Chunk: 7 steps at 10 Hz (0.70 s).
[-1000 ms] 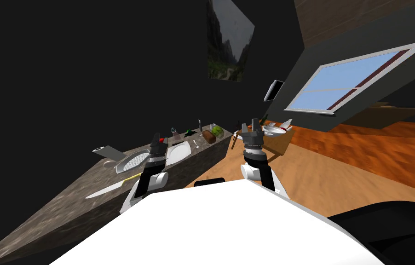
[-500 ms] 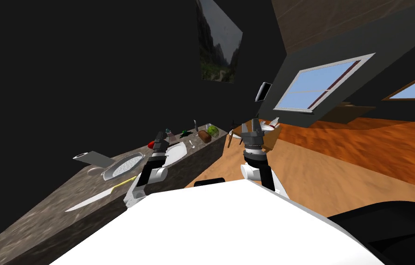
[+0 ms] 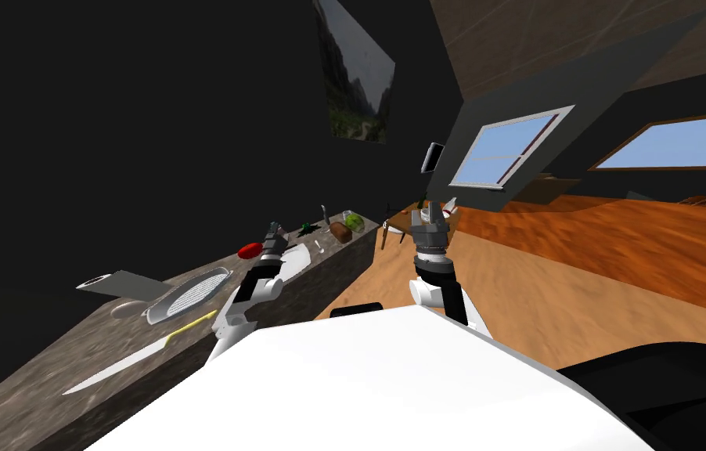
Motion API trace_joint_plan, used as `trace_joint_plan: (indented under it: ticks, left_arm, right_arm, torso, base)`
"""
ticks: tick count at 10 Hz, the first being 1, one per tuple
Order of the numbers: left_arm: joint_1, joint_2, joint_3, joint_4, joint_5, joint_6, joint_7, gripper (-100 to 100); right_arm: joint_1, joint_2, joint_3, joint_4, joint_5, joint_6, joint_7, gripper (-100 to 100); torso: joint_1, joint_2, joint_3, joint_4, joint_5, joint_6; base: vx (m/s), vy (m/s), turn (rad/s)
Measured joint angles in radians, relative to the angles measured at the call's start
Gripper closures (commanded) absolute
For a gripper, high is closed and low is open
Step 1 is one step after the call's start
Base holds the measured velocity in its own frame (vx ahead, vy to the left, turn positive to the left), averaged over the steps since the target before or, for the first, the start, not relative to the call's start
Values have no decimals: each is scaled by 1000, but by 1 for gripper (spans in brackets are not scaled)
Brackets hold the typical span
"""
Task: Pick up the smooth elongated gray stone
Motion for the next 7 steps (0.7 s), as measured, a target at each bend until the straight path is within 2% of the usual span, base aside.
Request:
trace_joint_plan:
  ticks: [1, 2, 3, 6, 7]
  left_arm:
    - [-21, 25, 9, 36, 21, 16, 6, -100]
    - [-47, 28, 11, 57, 28, 42, 5, -100]
    - [-52, 27, 12, 57, 29, 65, 2, -100]
    - [-121, 65, 32, 127, 66, 150, 6, -100]
    - [-129, 68, 36, 139, 73, 181, 5, -100]
  right_arm:
    - [0, 0, 0, 0, 0, 0, 0, 0]
    - [0, 0, 0, 0, 0, 0, 0, 0]
    - [0, 0, 0, 0, 0, 0, 0, 0]
    - [0, 0, 0, 0, 0, 0, 0, 0]
    - [0, 0, 0, 0, 0, 0, 0, 0]
  torso:
    - [0, 0, 0, 0, 0, 1]
    - [1, 0, 0, 0, 0, 0]
    - [1, -1, 0, 0, 0, -1]
    - [0, 0, 0, 0, 0, 1]
    - [0, 0, 0, 0, 0, 0]
  base:
    - [-29, -20, -88]
    - [-10, -9, 27]
    - [-22, -25, -186]
    - [-23, -24, -145]
    - [-22, -31, -194]
